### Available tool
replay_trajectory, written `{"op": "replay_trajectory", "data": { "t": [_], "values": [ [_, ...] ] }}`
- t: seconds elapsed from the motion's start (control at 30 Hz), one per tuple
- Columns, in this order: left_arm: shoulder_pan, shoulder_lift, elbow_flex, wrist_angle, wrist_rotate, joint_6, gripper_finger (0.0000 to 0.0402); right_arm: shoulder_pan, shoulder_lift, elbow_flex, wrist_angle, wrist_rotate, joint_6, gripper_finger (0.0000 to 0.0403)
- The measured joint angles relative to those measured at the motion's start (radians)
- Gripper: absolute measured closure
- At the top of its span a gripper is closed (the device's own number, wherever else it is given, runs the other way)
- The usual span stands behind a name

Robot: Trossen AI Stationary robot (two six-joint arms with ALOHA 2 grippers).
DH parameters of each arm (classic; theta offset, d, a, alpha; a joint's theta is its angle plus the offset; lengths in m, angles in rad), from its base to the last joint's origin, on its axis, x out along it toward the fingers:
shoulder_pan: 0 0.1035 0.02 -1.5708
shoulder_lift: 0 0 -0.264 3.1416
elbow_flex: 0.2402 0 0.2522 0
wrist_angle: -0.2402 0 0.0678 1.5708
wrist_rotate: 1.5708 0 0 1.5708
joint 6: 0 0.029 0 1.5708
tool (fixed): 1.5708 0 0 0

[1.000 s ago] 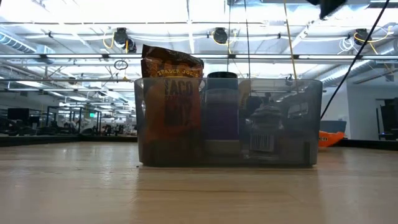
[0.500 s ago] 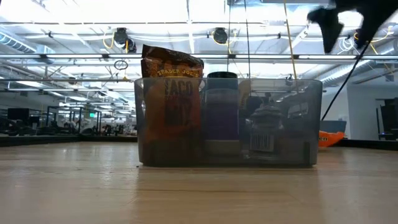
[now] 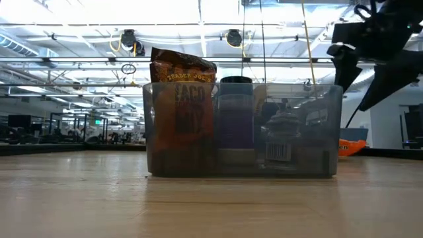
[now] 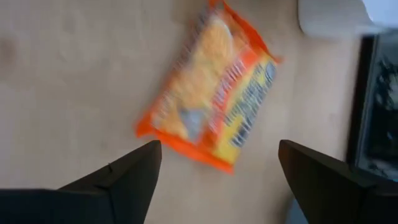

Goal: Pick & Place Food Item
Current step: Put the orange noodle pack into the top black bin

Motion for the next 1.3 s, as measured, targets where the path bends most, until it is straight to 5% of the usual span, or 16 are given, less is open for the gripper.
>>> {"op": "replay_trajectory", "data": {
  "t": [0.43,1.17,1.3],
  "values": [
    [0.018,0.000,0.000,-0.035,-0.001,-0.004,0.0204,0.132,0.002,-0.122,0.217,0.055,-0.031,0.0090],
    [0.028,0.000,0.000,-0.033,0.000,0.002,0.0204,0.074,0.140,-0.248,0.323,0.021,-0.434,0.0090],
    [0.028,0.000,0.000,-0.033,0.000,0.002,0.0204,0.041,0.141,-0.278,0.367,0.113,-0.439,0.0090]
  ]
}}
